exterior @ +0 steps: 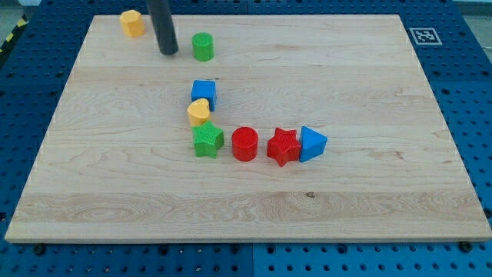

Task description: Adjust the green circle cube diagonal to each other

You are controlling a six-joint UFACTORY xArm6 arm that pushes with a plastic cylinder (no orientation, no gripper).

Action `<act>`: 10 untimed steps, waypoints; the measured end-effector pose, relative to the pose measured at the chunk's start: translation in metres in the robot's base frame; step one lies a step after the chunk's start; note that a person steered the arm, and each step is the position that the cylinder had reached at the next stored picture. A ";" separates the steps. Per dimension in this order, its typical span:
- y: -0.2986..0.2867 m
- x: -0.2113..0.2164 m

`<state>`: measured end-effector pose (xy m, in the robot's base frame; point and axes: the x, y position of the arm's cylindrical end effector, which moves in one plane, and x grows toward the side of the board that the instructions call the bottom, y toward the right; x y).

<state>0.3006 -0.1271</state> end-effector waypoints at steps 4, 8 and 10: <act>0.071 0.041; 0.071 0.092; 0.066 0.077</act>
<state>0.3781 -0.0610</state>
